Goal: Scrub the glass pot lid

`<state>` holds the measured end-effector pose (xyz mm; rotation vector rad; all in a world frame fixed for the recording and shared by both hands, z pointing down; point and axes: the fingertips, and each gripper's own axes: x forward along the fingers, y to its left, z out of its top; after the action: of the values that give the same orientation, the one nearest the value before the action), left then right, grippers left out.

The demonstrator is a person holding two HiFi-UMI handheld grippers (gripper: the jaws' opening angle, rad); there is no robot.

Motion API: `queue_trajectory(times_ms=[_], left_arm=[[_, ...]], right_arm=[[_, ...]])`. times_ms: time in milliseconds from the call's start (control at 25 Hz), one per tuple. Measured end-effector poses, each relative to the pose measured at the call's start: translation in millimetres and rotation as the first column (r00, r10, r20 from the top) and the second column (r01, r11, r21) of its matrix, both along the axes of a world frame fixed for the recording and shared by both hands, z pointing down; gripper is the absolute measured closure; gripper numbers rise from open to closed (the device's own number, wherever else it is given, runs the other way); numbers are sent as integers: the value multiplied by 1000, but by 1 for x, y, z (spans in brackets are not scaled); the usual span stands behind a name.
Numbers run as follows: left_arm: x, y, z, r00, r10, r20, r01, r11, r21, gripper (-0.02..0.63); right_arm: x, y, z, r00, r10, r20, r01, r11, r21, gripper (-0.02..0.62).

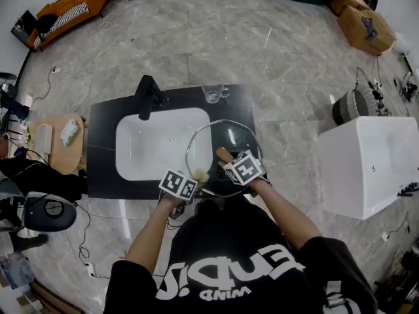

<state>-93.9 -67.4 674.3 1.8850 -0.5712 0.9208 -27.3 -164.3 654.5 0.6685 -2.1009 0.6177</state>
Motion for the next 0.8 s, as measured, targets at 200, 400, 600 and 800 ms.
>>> queue_trajectory(times_ms=[200,400,600,800], left_arm=[[28,24,0,999,14,-52,-16,1000,-23,561],[55,31,0,998,15,-54,-13,999,38,561],[67,33,-2,996,-16,-90,20,999,40,561],[81,33,-2,993,-17,-121,21,999,30,561]], right_arm=[[0,1,1,1000,-16,-14,15,1000,-19,419],[2,1,2,1000,-22,-23,21,999,-29,420],[2,2,1,999,-26,-29,25,999,-35,420],[1,1,2,999,-25,-30,24,999,-35,419]])
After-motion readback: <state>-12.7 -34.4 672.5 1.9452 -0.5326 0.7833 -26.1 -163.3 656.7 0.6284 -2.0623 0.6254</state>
